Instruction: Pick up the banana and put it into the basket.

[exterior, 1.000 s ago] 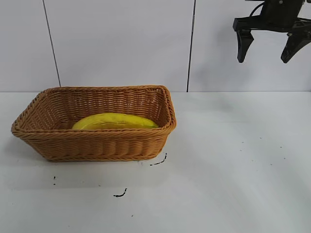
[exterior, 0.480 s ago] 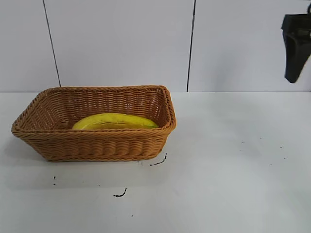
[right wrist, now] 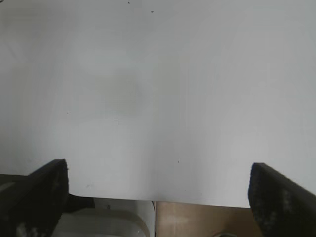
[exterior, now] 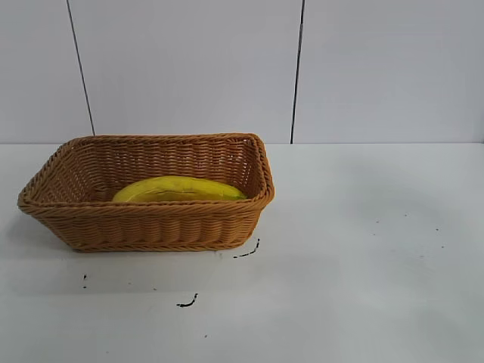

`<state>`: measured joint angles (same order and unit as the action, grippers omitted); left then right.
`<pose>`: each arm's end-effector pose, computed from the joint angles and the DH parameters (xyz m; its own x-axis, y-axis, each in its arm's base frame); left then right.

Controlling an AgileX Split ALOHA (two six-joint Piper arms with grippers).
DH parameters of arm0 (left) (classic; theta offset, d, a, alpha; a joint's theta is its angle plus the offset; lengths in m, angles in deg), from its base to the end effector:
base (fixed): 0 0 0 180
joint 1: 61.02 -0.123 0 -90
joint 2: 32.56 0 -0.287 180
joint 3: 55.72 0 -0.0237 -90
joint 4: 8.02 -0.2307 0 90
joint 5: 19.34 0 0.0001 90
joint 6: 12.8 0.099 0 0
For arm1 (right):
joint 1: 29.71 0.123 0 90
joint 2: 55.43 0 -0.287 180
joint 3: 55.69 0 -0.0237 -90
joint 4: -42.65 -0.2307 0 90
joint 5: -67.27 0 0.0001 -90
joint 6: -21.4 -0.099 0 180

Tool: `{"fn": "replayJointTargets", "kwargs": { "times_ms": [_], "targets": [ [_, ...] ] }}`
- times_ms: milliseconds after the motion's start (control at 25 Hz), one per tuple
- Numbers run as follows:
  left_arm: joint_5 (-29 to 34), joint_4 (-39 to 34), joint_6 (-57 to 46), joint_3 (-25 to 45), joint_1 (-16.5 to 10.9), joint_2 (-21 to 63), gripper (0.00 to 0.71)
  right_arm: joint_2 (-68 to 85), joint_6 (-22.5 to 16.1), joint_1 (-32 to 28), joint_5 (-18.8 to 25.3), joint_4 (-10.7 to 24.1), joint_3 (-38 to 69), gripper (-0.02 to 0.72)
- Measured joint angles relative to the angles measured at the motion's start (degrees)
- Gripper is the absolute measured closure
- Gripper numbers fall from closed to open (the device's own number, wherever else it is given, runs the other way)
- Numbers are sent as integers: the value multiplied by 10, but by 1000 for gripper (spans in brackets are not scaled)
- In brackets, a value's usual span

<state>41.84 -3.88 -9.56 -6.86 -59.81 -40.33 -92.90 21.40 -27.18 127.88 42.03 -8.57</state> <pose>-0.0175 -0.0059 0.2624 -0.4637 0.0314 -0.8854 0.0871 0.9961 -0.0103 0.0560 0.0034 0.2616 -0.8206 -0.0309 -0.5707 -0.0452 0.9989 0.0108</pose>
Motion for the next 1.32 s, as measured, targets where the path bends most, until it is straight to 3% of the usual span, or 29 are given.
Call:
{"fn": "replayJointTargets", "kwargs": {
  "times_ms": [720,1320],
  "targets": [
    [0,0,0,0,0,0,20,294,8,0,-20,-10,18,11],
    [0,0,0,0,0,0,20,299,8,0,-21,-11,18,11]
  ]
}}
